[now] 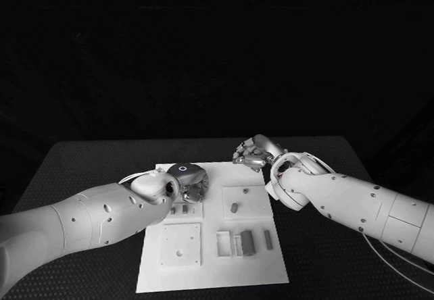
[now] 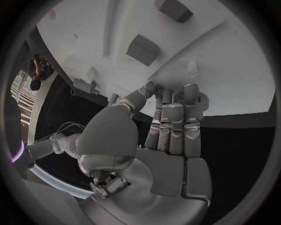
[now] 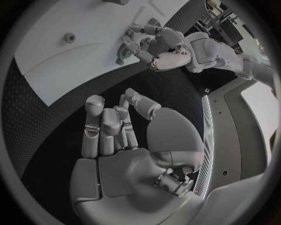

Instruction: Assemble the parts on the task board

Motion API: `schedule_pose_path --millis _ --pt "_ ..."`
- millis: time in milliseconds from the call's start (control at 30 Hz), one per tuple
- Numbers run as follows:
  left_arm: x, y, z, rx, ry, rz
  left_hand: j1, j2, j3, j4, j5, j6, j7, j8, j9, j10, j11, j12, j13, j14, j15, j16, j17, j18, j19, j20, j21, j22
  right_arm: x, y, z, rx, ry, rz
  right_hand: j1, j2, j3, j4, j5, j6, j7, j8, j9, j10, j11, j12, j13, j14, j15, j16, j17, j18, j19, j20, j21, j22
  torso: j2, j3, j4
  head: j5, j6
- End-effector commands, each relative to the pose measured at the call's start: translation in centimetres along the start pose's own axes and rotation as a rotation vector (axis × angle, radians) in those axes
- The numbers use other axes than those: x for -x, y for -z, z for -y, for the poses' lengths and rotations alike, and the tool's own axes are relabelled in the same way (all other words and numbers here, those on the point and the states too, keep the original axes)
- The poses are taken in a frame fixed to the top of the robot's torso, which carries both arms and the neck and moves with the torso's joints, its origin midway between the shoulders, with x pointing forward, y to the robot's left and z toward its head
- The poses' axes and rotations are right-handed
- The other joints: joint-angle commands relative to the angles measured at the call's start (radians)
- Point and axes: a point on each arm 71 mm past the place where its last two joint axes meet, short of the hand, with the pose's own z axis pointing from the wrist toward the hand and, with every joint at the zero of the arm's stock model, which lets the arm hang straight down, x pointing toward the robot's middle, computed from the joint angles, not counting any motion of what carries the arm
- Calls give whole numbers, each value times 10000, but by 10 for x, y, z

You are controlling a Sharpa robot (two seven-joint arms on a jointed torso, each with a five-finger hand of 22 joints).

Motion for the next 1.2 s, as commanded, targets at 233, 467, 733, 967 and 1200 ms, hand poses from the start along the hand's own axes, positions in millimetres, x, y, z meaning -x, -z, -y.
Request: schedule_pose_path --millis 233,467,733,967,1200 --pt "-17 2 2 29 30 -819 77 233 85 2 21 206 -65 152 -4 170 -55 -46 45 126 -94 42 -65 800 72 -91 64 220 0 0 -2 130 49 -16 -11 -83 26 11 41 53 19 -41 1 50 11 -65 -14 -22 -61 -55 13 283 20 -5 -33 192 -6 1 6 -25 -42" --pt "-19 3 1 35 18 -908 405 298 382 -150 -2 533 -203 326 17 511 -177 13 196 233 -211 38 -135 760 118 -164 103 226 0 0 -2 132 49 -9 -11 -82 26 10 41 55 20 -42 2 51 11 -64 -14 -22 -61 -55 13 283 20 -5 -32 192 -12 -4 7 -23 -52" --pt "-17 4 1 35 31 -670 655 389 685 -161 -52 878 -337 507 74 905 -333 87 377 387 -365 43 -199 700 209 -260 170 224 1 -1 -2 133 48 5 -11 -82 24 10 41 56 19 -44 3 53 11 -64 -13 -21 -61 -54 14 283 21 -4 -32 192 -13 -5 7 -18 -58" --pt "-13 6 0 -90 105 -148 654 409 744 -163 -104 940 -366 538 89 997 -376 71 449 486 -410 53 -225 679 292 -319 213 223 1 0 -2 126 53 11 -10 -82 24 10 41 58 19 -46 4 55 11 -63 -13 -20 -61 -54 14 283 21 -4 -31 192 -15 -6 9 -4 -42" --pt "-7 12 1 -194 675 367 644 408 764 -166 -115 983 -386 559 101 1062 -404 61 500 555 -439 59 -241 664 350 -359 245 223 2 0 -1 108 62 25 -8 -83 23 8 41 60 18 -47 6 57 10 -63 -13 -20 -61 -55 14 283 21 -4 -31 192 -27 -5 16 -2 0"
